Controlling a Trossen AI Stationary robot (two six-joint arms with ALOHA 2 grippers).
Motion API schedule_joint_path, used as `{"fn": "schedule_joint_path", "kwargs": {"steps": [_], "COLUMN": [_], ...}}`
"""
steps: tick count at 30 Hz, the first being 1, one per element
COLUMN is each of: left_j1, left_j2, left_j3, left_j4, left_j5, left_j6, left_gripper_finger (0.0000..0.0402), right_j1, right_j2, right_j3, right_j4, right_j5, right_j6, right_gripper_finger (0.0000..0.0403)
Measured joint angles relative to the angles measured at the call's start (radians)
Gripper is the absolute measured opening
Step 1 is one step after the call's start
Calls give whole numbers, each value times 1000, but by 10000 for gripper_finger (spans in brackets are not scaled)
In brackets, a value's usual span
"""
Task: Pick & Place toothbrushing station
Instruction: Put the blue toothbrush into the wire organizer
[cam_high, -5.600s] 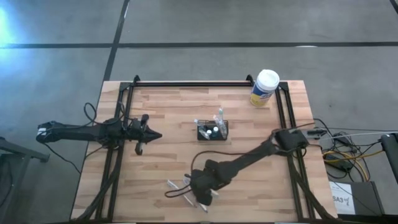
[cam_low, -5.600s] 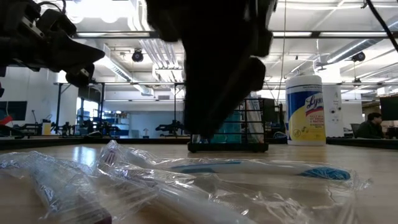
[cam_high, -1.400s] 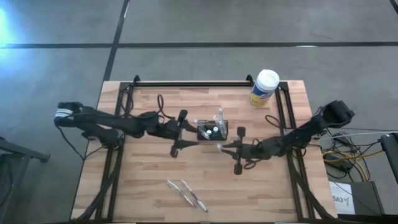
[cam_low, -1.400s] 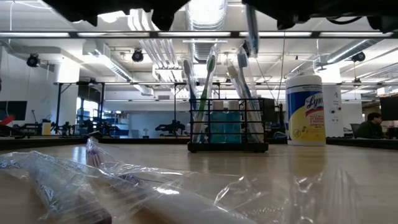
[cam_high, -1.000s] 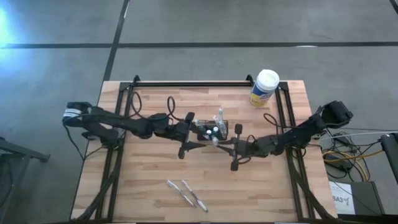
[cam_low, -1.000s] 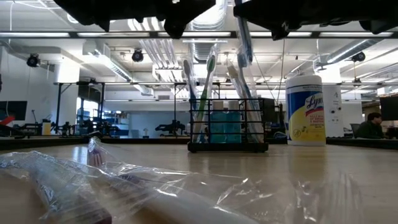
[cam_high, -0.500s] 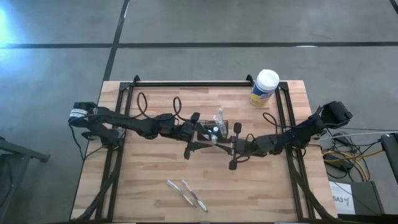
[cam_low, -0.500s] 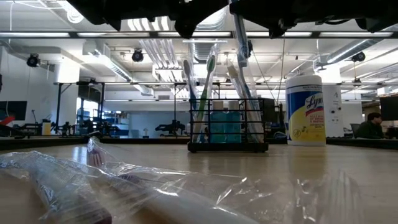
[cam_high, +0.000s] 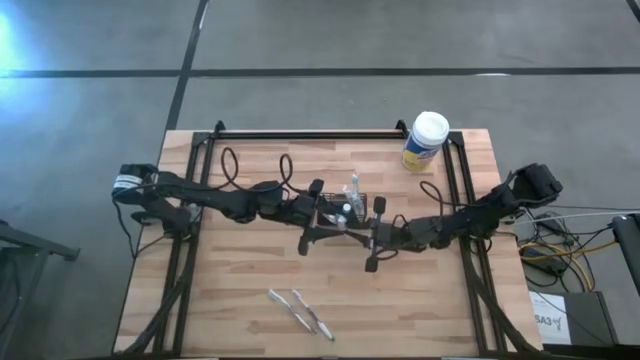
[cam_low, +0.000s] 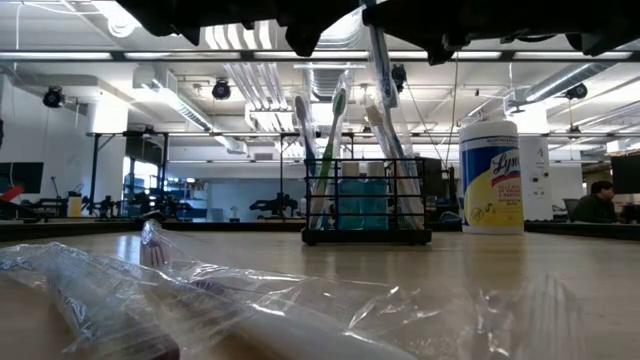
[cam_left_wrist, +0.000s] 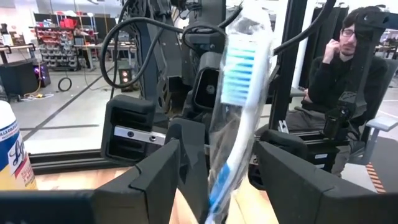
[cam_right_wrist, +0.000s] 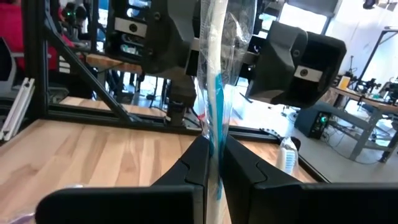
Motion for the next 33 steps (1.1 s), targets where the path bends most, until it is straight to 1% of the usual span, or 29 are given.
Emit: {"fn": "schedule_joint_path", "kwargs": {"steps": [4, 6, 8, 11, 17, 18, 22, 28, 33], "left_j1": [0, 0, 0, 0, 0, 0, 0, -2, -4], "left_j2": [0, 2, 4, 4, 4, 4, 4, -30, -113], "left_j3": [-1, -1, -1, -2, -2, -2, -2, -12, -18], "left_j4": [-2, 1, -4, -6, -6, -5, -8, -12, -112], "left_j5": [0, 0, 0, 0, 11, 13, 26, 52, 63], "left_j6": [2, 2, 1, 0, 43, 52, 62, 58, 70], "left_gripper_finger": [214, 203, 183, 141, 27, 18, 20, 16, 16], "right_j1": [-3, -3, -3, -3, -3, -3, -3, 3, 4], "right_j2": [8, 8, 8, 8, 8, 8, 8, 5, 5], "right_j3": [0, 1, 3, 4, 4, 4, 4, -1, -3], "right_j4": [7, 8, 8, 8, 8, 7, -6, -8, -22], "right_j5": [0, 0, 0, 0, 0, 0, -3, -29, -30], "right_j6": [-1, 1, 1, 2, 1, 1, -1, -16, -16], "right_gripper_finger": [20, 20, 20, 20, 20, 22, 40, 91, 133]}}
